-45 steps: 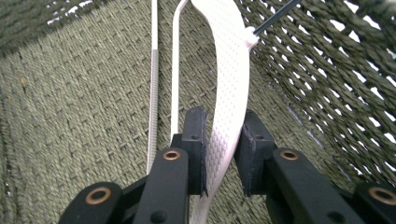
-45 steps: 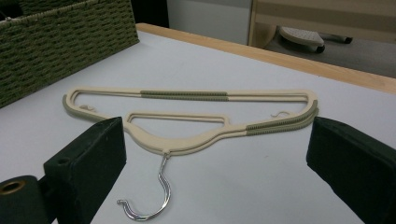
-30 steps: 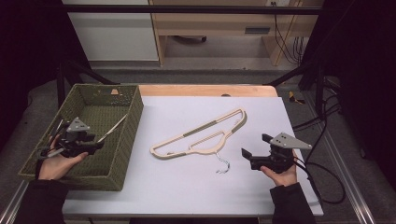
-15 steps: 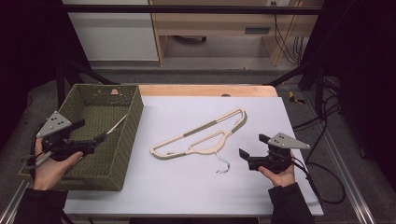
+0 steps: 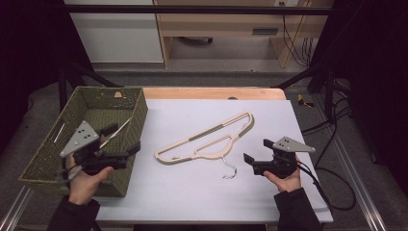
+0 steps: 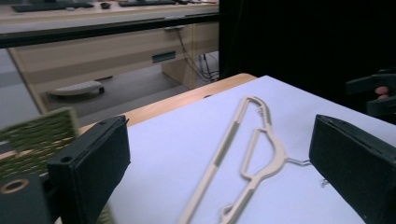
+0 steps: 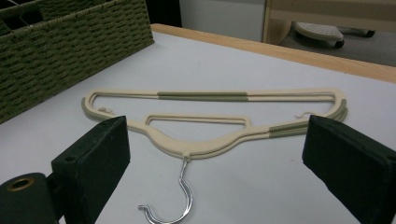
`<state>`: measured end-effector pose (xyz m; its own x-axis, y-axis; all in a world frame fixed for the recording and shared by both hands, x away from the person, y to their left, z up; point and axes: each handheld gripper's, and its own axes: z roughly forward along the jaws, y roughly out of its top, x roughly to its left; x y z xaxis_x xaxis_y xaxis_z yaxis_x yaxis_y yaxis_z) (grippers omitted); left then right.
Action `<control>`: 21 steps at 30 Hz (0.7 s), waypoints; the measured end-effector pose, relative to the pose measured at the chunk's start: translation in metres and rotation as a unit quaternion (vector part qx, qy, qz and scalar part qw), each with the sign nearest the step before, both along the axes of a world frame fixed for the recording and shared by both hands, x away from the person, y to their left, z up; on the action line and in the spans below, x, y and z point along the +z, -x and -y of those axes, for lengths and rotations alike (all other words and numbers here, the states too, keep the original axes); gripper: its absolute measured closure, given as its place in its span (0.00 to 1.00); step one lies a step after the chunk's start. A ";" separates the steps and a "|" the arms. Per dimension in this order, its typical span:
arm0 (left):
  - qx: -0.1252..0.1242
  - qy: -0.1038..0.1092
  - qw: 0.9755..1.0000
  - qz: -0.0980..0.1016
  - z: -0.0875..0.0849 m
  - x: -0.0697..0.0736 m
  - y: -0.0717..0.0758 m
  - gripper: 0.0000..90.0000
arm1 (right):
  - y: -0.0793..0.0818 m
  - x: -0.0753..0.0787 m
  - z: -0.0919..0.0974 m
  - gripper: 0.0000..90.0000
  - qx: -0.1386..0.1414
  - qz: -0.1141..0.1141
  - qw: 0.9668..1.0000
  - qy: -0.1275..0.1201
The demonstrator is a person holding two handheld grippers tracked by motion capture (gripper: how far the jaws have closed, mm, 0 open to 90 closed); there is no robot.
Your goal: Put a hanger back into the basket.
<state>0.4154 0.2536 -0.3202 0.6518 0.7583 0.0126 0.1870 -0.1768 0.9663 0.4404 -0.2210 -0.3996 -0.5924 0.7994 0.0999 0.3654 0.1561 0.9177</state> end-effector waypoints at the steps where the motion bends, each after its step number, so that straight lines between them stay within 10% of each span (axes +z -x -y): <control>1: -0.006 -0.002 1.000 -0.001 0.008 -0.004 0.000 0.05 | 0.000 0.000 -0.001 0.09 0.001 -0.001 1.000 -0.003; 12: -0.049 -0.030 0.997 -0.044 0.056 -0.053 -0.008 0.05 | -0.004 -0.005 -0.008 0.09 -0.003 -0.017 1.000 -0.008; 21: -0.057 -0.029 0.995 -0.078 0.055 -0.079 -0.010 0.06 | -0.011 -0.012 -0.024 0.12 -0.002 -0.033 0.999 0.003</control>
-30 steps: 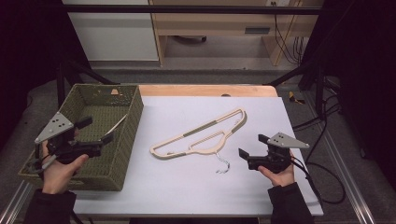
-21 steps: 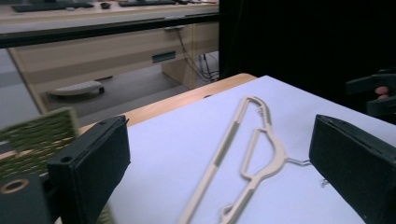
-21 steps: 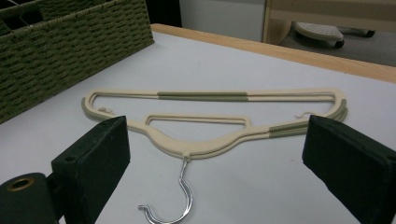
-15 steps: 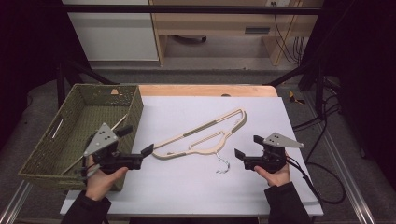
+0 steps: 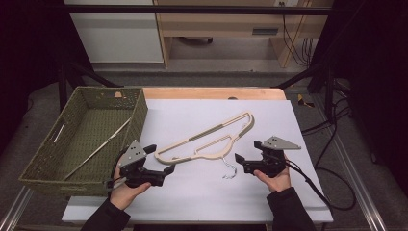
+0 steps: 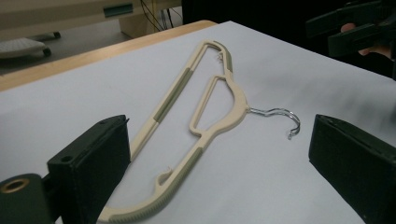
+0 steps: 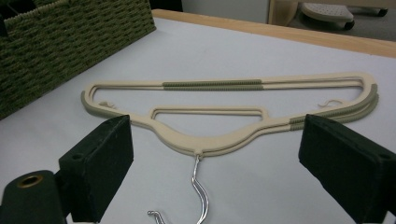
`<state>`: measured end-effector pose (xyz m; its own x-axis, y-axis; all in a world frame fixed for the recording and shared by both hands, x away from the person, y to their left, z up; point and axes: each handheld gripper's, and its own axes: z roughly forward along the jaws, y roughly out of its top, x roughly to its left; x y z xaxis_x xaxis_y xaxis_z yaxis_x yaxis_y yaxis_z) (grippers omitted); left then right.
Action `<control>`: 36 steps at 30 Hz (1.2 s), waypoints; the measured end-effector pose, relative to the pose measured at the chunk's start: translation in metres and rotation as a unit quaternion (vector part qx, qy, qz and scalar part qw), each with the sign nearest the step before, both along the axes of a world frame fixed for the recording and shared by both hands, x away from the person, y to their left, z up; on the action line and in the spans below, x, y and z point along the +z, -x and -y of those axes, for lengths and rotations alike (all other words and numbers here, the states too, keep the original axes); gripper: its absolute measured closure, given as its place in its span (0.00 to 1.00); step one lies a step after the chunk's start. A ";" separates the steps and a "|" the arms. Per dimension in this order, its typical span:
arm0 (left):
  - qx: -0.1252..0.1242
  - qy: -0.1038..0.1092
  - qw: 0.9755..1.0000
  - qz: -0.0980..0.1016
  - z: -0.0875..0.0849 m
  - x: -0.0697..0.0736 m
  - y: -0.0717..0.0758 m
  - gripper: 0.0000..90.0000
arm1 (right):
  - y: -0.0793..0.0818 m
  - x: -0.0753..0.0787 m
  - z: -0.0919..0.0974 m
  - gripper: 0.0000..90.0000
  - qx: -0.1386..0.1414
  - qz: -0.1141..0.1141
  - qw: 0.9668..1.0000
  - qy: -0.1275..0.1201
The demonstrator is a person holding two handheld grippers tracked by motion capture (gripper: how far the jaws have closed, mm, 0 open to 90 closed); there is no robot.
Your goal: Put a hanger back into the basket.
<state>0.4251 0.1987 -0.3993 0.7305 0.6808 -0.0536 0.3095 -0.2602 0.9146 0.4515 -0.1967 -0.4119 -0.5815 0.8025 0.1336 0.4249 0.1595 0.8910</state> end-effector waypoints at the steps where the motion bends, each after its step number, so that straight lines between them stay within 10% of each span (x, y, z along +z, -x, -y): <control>1: 0.000 -0.003 1.000 -0.001 -0.001 -0.002 0.000 0.06 | -0.001 -0.001 -0.003 0.13 0.002 -0.003 1.000 0.003; 18: 0.001 -0.018 1.000 -0.014 0.000 -0.017 -0.003 0.07 | -0.028 -0.041 -0.044 0.39 0.014 -0.066 0.994 0.083; 36: -0.002 -0.028 0.999 -0.015 0.001 -0.020 -0.003 0.06 | -0.040 -0.069 -0.055 0.87 0.002 -0.114 0.988 0.102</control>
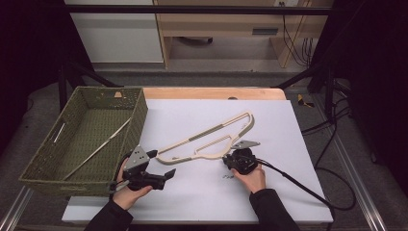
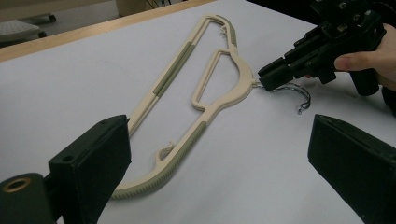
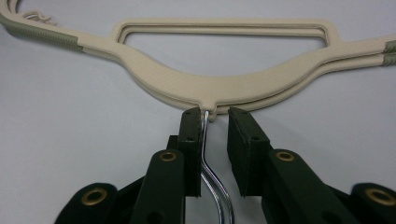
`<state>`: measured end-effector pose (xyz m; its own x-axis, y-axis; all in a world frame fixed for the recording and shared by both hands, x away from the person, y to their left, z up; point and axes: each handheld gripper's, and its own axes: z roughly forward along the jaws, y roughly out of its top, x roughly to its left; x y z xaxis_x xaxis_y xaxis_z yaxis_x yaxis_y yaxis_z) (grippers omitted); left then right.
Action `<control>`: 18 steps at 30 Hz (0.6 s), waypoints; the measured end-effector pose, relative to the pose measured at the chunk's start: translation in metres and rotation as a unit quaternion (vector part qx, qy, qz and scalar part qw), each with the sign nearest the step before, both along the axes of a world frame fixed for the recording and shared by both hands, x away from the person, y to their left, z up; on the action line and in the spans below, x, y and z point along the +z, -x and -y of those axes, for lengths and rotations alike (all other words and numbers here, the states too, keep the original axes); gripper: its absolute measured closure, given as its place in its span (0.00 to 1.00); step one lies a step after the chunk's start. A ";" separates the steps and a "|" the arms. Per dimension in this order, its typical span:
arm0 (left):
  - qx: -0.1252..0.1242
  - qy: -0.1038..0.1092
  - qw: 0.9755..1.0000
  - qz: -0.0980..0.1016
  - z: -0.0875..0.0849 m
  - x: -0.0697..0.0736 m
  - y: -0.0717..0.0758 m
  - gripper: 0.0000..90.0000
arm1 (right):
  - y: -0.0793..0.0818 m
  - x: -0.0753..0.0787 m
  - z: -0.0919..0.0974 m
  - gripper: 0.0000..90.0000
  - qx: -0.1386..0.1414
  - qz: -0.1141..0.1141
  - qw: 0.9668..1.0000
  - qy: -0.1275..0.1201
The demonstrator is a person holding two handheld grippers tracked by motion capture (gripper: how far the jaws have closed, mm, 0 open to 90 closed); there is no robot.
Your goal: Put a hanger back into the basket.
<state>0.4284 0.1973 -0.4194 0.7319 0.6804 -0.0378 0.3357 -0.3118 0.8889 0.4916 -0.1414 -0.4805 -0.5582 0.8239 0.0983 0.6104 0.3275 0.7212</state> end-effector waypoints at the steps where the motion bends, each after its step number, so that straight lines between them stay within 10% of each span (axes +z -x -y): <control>1: 0.000 -0.001 1.000 0.001 0.000 0.000 0.000 0.06 | 0.000 0.000 -0.001 0.90 0.000 -0.006 1.000 -0.004; 18: -0.002 -0.006 1.000 -0.002 0.006 -0.002 0.000 0.07 | 0.005 0.010 0.001 0.99 -0.024 -0.003 0.999 -0.031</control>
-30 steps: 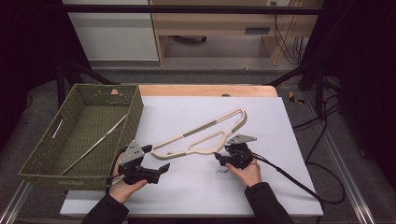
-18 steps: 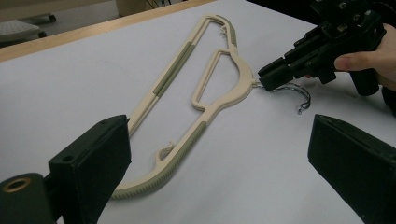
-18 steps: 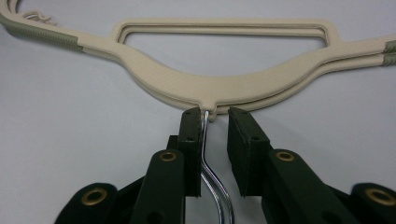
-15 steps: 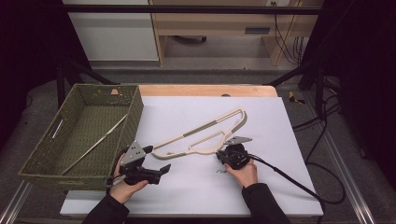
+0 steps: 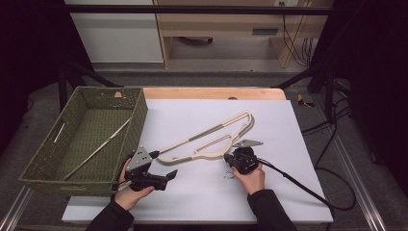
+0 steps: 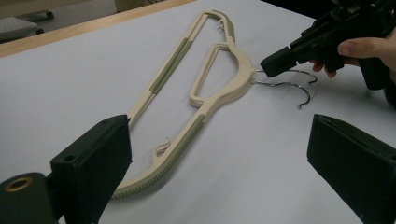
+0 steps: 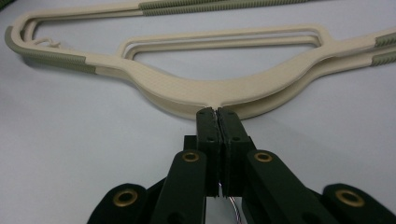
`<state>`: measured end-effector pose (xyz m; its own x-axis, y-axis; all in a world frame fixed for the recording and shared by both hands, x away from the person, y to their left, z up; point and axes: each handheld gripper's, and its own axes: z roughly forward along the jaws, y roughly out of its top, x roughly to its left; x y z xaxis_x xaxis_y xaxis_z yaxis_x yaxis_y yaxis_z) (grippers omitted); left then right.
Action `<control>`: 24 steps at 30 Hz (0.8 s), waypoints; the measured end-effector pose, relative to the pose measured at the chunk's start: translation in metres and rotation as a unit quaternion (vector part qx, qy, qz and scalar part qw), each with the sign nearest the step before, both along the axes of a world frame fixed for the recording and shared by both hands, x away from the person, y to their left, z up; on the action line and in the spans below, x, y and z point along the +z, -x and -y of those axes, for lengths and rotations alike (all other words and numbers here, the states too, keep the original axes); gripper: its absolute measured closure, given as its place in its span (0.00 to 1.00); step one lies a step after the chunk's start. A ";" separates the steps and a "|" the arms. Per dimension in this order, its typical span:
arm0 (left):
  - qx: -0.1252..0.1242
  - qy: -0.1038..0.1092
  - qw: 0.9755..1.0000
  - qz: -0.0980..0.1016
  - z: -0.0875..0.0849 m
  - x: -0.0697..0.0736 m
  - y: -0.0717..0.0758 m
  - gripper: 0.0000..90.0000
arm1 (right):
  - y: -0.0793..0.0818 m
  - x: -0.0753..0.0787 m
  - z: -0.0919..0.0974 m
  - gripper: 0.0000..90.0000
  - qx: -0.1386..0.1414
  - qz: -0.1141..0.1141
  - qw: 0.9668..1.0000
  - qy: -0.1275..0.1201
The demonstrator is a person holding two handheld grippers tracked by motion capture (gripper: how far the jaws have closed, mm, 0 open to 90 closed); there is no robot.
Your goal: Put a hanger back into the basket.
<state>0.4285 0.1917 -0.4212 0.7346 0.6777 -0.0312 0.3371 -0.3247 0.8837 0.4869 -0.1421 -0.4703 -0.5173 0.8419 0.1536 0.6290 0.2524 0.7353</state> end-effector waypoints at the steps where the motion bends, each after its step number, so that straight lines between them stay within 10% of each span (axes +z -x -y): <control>1: 0.000 -0.003 1.000 0.001 0.001 0.000 0.000 0.07 | 0.000 0.001 0.000 0.99 0.002 0.002 1.000 -0.001; 24: -0.068 -0.097 0.993 -0.005 0.087 0.005 -0.039 0.12 | 0.006 0.021 0.003 0.99 0.016 0.025 0.999 0.017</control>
